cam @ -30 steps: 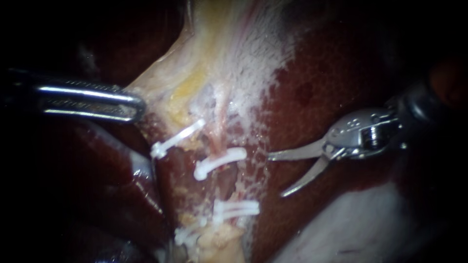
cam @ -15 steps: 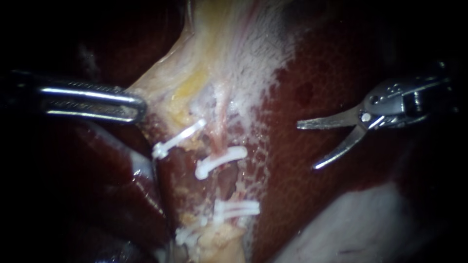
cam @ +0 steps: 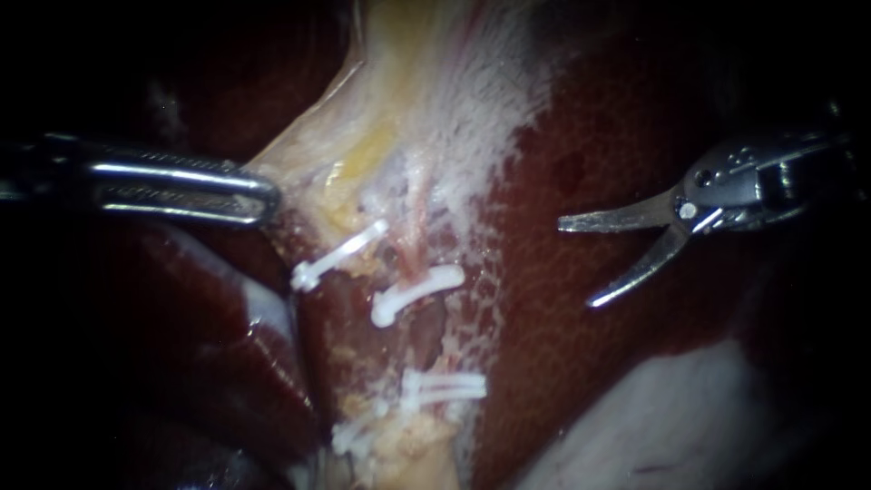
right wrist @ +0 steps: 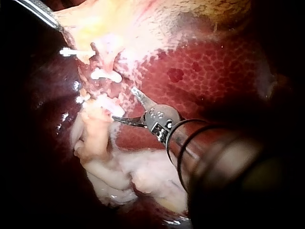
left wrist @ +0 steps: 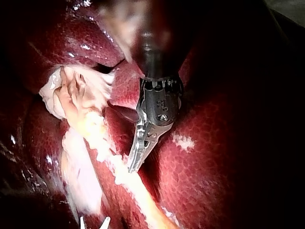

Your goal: Go back from the cut right tube

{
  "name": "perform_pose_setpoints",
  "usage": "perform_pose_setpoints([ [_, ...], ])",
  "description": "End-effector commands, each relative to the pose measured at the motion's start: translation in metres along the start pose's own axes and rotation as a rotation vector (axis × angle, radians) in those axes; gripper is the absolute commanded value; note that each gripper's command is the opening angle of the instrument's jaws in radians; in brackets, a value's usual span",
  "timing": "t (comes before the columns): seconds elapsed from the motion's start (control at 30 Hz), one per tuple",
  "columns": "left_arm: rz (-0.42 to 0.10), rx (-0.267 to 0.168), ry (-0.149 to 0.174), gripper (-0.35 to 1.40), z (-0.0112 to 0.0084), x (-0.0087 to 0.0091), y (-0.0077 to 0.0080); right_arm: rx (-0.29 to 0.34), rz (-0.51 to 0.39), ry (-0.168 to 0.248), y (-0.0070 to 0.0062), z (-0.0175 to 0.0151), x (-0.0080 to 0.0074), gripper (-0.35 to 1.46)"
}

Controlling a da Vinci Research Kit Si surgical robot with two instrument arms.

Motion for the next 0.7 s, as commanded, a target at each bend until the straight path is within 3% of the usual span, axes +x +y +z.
perform_pose_setpoints([
  [0.03, -0.009, 0.005, 0.009, -0.35, 0.0008, 0.0008, 0.0001, 0.000, 0.000, 0.000, -0.0001, 0.0001, 0.0000, 1.40],
  [0.3, -0.026, 0.034, 0.053, -0.35, 0.0051, 0.0043, 0.0000, -0.002, 0.001, 0.000, -0.0001, 0.0004, 0.0001, 1.41],
  [0.7, -0.032, 0.043, 0.056, -0.35, 0.0061, 0.0049, -0.0003, -0.003, 0.002, 0.000, -0.0001, 0.0004, 0.0001, 1.41],
])
